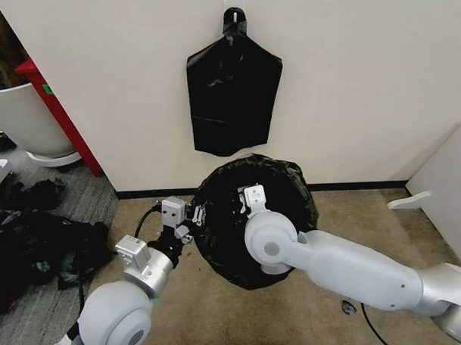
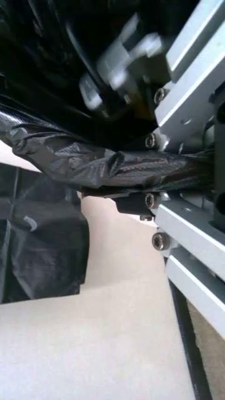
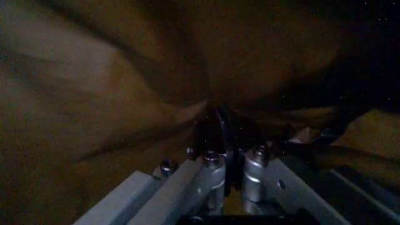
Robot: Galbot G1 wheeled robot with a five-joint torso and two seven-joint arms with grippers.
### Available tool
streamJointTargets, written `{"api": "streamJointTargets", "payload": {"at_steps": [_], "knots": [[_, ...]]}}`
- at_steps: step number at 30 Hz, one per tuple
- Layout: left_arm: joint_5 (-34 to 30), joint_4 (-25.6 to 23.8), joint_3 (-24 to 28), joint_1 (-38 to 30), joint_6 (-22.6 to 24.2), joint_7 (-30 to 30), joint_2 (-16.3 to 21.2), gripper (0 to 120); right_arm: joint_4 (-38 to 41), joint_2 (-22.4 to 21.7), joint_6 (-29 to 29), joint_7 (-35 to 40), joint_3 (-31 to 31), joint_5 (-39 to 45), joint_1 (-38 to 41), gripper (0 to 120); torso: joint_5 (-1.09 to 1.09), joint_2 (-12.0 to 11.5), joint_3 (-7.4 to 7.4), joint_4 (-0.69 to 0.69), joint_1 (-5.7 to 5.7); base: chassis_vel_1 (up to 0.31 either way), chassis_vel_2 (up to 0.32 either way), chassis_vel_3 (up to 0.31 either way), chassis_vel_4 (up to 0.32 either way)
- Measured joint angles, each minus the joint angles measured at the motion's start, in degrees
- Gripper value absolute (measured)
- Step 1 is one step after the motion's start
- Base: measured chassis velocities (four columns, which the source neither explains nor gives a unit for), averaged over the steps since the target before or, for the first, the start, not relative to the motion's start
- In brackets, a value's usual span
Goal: Place the garbage bag over the trash bin.
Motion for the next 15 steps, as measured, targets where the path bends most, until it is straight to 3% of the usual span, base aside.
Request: {"api": "streamJointTargets", "payload": {"at_steps": [15], "knots": [[-0.09, -1.48, 0.07, 2.34, 0.56, 0.35, -0.08, 1, -0.95, -1.19, -0.22, -1.4, 3.06, -1.18, -1.69, 0, 0.01, 0.0, 0.0, 0.0, 0.0, 0.0, 0.0, 0.0, 0.0]]}}
